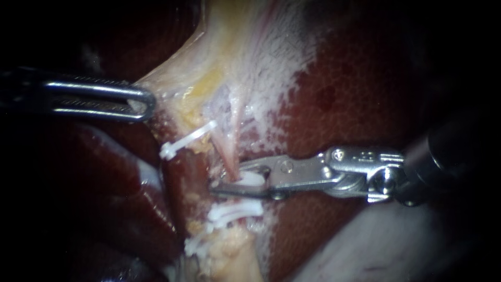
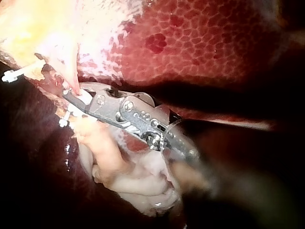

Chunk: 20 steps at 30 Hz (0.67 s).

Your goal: Clipping third clip right tube

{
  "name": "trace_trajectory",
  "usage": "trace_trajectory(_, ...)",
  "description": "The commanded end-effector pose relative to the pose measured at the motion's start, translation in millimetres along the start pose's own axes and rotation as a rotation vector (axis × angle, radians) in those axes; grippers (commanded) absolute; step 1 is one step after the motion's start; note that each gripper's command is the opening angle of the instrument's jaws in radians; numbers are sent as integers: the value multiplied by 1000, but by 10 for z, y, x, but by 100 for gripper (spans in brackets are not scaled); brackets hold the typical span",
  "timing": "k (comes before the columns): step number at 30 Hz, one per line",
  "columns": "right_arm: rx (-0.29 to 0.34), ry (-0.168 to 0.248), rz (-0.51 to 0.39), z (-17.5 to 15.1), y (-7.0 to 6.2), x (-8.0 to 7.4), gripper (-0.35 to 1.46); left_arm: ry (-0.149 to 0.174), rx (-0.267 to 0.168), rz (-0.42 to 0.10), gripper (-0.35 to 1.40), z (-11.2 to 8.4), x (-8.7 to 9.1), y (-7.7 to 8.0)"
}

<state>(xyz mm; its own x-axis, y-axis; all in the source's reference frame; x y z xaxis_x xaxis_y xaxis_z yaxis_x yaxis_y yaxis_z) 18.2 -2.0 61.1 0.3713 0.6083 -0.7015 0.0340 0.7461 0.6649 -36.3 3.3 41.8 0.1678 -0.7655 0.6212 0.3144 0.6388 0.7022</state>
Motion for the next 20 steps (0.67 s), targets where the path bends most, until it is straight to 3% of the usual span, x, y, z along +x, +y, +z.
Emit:
trace_trajectory(1,2,0,3,2,-1,-1,-29,0,0,0,-35,0,0,0)
trace_trajectory(20,6,-2,13,2,-2,-3,-27,0,0,0,-35,1,1,2)
